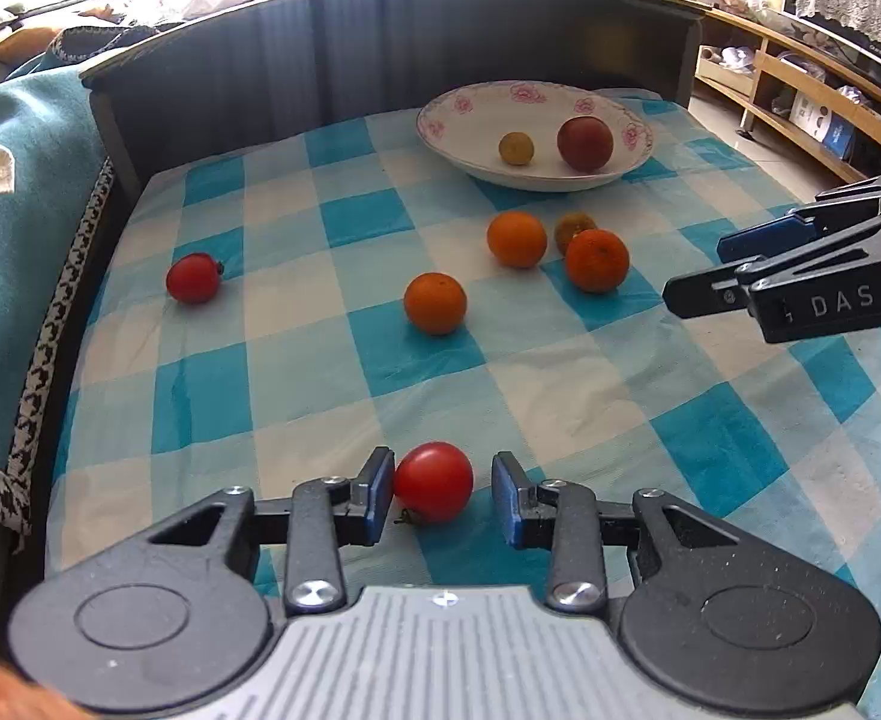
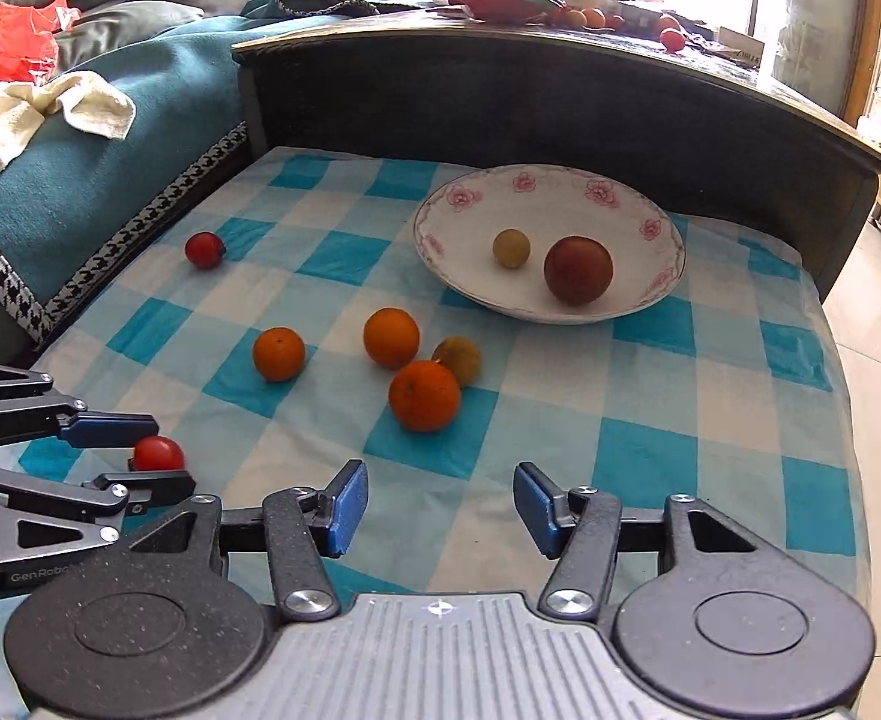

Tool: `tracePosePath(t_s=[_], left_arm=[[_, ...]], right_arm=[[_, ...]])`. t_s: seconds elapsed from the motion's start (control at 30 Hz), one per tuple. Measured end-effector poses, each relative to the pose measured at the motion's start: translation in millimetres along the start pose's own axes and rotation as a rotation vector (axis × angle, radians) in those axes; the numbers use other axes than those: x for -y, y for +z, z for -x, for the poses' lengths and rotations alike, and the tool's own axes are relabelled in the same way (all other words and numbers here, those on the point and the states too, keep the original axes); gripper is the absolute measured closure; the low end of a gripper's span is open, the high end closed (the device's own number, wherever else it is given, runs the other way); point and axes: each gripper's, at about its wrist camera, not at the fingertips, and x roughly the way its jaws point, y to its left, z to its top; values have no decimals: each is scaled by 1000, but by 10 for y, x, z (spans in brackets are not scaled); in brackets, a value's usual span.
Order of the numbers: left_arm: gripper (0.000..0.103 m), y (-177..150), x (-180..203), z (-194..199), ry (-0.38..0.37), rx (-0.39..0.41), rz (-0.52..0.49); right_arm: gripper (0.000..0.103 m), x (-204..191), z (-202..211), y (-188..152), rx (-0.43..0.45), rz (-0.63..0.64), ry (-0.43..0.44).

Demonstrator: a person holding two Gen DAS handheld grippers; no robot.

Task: Organize fruits
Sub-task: 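Grasp a red cherry tomato with the left tool while the right tool grasps an orange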

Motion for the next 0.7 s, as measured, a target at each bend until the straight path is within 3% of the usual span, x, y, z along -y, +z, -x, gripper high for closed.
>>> tracePosePath(t_s=[0.7], left_arm=[[60,-67,-4,-15,-14,27,-12]], right_arm=[[56,-8,-480,189,63,16,32]])
